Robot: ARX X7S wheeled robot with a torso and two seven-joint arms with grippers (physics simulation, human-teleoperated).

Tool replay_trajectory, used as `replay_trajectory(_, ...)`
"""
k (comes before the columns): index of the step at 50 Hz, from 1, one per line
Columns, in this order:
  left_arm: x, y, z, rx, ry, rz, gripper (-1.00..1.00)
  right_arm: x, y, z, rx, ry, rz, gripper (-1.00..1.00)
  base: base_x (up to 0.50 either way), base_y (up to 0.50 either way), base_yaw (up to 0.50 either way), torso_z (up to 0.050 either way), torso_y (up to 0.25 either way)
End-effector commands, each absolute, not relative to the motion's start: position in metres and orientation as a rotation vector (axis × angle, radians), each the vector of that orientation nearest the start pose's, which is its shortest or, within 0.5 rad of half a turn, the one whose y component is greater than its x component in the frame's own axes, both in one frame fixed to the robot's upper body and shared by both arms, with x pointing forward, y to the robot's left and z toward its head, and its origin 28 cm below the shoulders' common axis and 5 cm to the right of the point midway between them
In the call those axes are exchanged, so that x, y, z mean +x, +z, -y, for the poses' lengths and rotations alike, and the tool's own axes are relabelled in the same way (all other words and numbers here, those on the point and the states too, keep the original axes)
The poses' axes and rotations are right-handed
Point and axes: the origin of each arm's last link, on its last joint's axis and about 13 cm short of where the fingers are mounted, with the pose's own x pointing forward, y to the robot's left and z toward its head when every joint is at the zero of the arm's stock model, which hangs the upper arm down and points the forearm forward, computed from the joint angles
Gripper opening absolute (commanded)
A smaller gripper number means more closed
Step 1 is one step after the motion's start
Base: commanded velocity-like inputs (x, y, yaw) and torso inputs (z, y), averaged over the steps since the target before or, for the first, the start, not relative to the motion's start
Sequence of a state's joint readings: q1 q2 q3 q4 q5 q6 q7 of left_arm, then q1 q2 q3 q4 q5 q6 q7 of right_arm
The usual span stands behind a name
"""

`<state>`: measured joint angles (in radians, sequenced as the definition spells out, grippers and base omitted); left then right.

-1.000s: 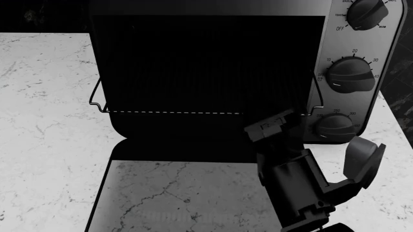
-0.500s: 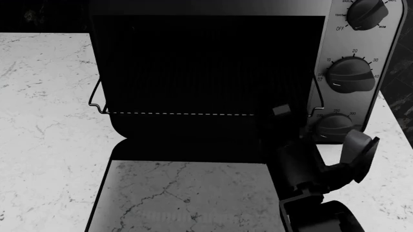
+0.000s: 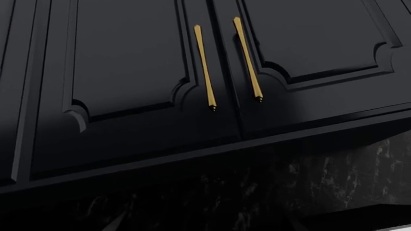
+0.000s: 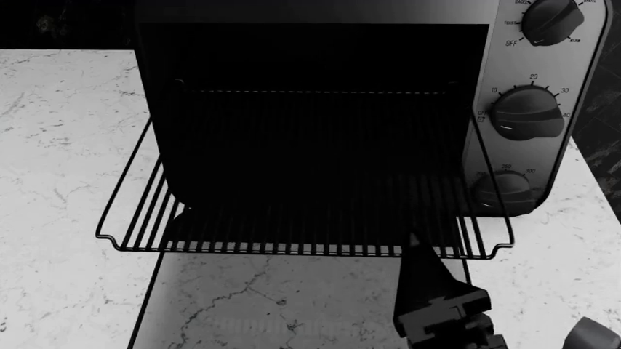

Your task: Fully slide the toaster oven rack0 out.

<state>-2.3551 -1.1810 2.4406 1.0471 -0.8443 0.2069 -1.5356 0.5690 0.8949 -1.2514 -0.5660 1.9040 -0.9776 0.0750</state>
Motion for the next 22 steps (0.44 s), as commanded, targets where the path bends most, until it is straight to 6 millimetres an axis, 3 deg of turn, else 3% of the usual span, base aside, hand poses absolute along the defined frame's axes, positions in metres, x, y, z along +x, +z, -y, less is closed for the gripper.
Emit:
replay_trajectory(1,0.134,0.271,-0.226,0.193,0.022,0.702,1.00,0.156,0.164,0.117,1.161,0.375,0.126,-1.00,0.00,0.00,0.00,0.000,0.000)
replay_trajectory(10,0.133,0.269,-0.229,0.188,0.036,0.692,1.00,0.137,0.184,0.119,1.047,0.389,0.207,-1.00,0.00,0.00,0.00,0.000,0.000)
replay_trajectory(11,0.133,0.269,-0.229,0.188,0.035,0.690,1.00,0.131,0.187,0.119,1.003,0.401,0.229,1.00,0.00,0.00,0.00,0.000,0.000)
replay_trajectory(22,0.132,0.269,-0.228,0.178,0.027,0.695,1.00,0.101,0.189,0.123,0.935,0.380,0.128,1.00,0.00,0.00,0.00,0.000,0.000)
